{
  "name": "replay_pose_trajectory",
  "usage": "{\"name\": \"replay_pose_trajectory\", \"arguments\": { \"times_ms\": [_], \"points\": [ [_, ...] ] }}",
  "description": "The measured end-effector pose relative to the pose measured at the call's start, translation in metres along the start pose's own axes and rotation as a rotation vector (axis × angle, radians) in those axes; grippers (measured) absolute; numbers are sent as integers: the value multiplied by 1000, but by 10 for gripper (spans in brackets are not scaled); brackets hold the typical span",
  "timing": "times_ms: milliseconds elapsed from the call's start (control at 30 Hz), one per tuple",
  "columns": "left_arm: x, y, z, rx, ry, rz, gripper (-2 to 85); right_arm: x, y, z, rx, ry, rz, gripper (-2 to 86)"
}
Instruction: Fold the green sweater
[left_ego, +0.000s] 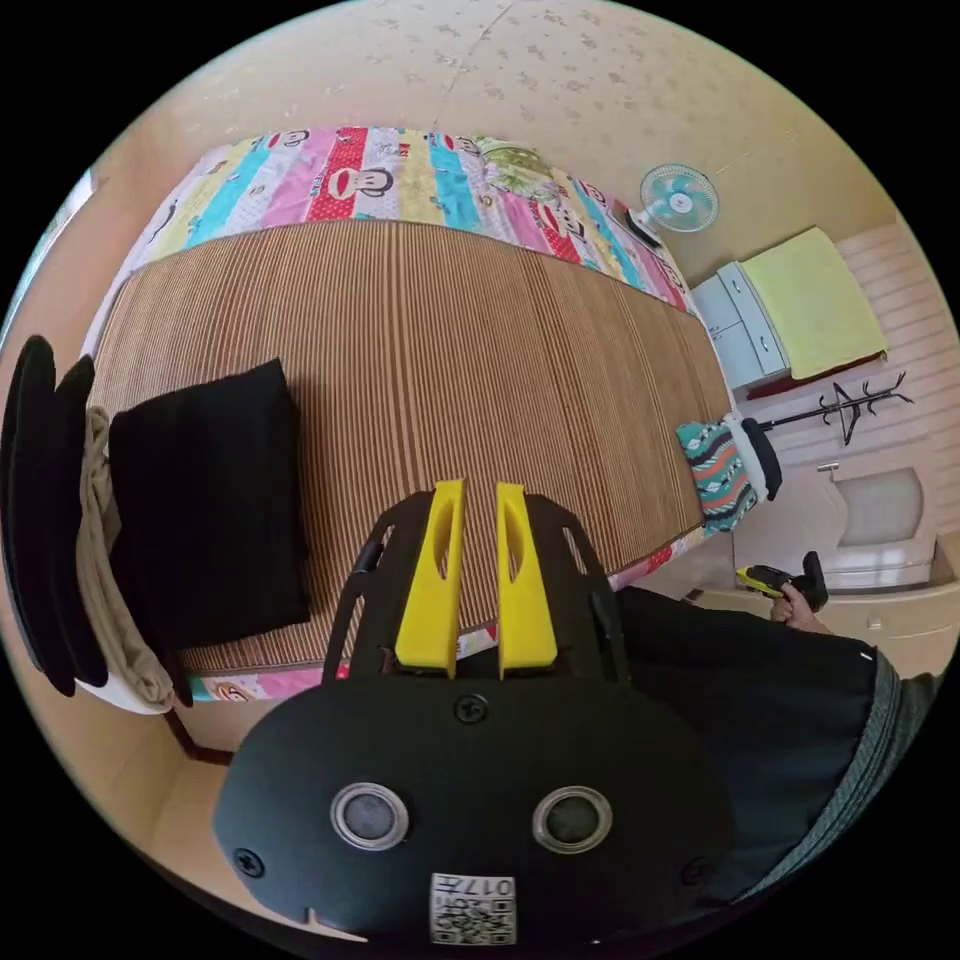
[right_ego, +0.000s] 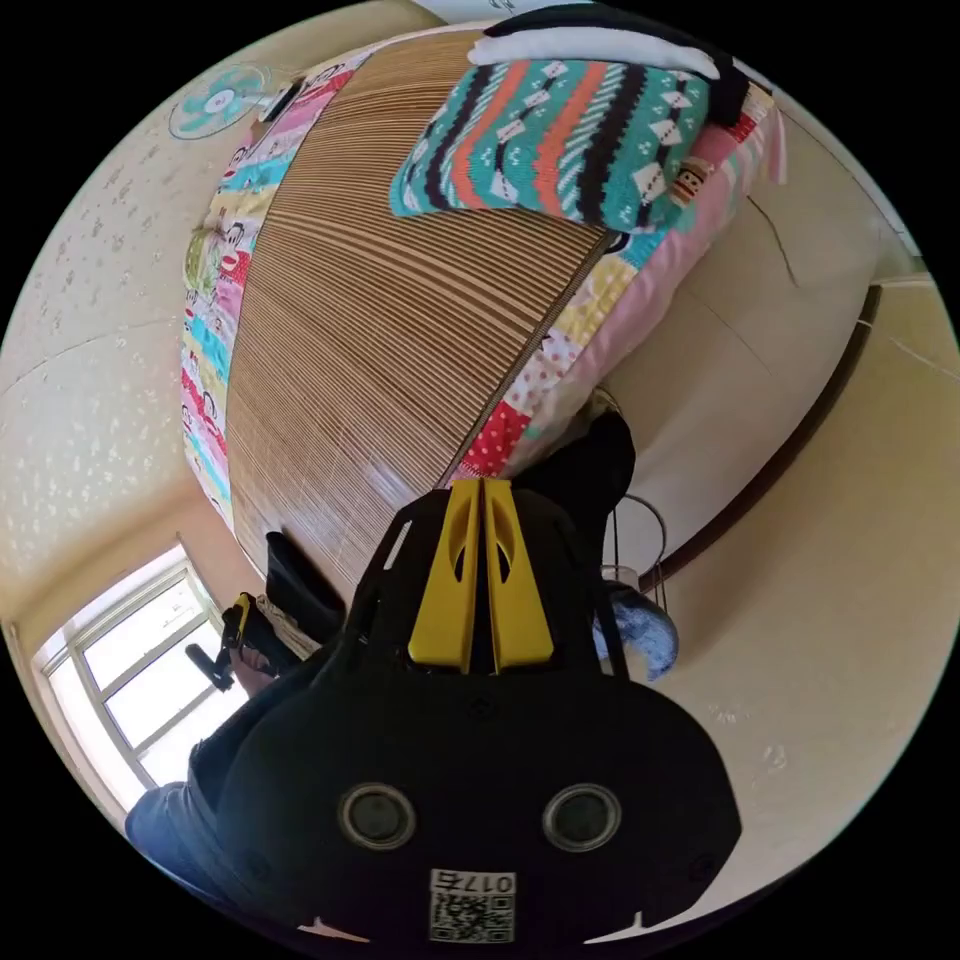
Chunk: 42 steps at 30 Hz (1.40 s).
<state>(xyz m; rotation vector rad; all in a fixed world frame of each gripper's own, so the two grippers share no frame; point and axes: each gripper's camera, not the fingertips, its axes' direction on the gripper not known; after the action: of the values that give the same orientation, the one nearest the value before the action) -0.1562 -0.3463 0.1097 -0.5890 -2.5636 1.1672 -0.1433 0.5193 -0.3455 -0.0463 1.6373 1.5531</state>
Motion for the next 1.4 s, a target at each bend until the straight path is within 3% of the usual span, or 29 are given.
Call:
{"name": "replay_pose_trajectory", "arguments": {
  "times_ms": [233,433,567,733,833,933,1000,1067,1133,1200,1267,1300,1400],
  "points": [
    [131,-2,46,7,45,68,37,109,-11,-23,-127,40,266,3],
    [246,-6,131,-112,108,198,31,148,-71,-80,-34,-89,238,5],
    [311,-22,153,-70,114,238,28,169,-120,-123,1,-135,245,10],
    [361,-32,153,70,173,55,20,188,-183,-169,9,-180,314,41],
    [372,-19,153,116,192,-48,15,185,-226,-186,89,-312,308,90],
    [380,-1,159,89,87,-92,11,168,-269,-168,52,-492,294,117],
    [378,8,162,52,18,-139,9,148,-284,-158,22,-434,351,114],
    [372,16,161,35,-8,-208,7,96,-289,-164,36,-208,183,91],
    [366,22,158,48,-18,-296,4,60,-288,-154,-85,-215,-34,74],
    [366,20,161,51,-31,-359,1,30,-282,-129,-357,-391,-190,49],
    [368,11,170,41,-10,-403,-1,-14,-260,-97,-771,-519,-437,23],
    [373,1,178,28,27,-417,-2,-24,-255,-98,-786,-520,-514,19],
    [399,-41,194,-6,76,-348,-2,-39,-250,-130,-528,-344,-677,19]
  ]
}}
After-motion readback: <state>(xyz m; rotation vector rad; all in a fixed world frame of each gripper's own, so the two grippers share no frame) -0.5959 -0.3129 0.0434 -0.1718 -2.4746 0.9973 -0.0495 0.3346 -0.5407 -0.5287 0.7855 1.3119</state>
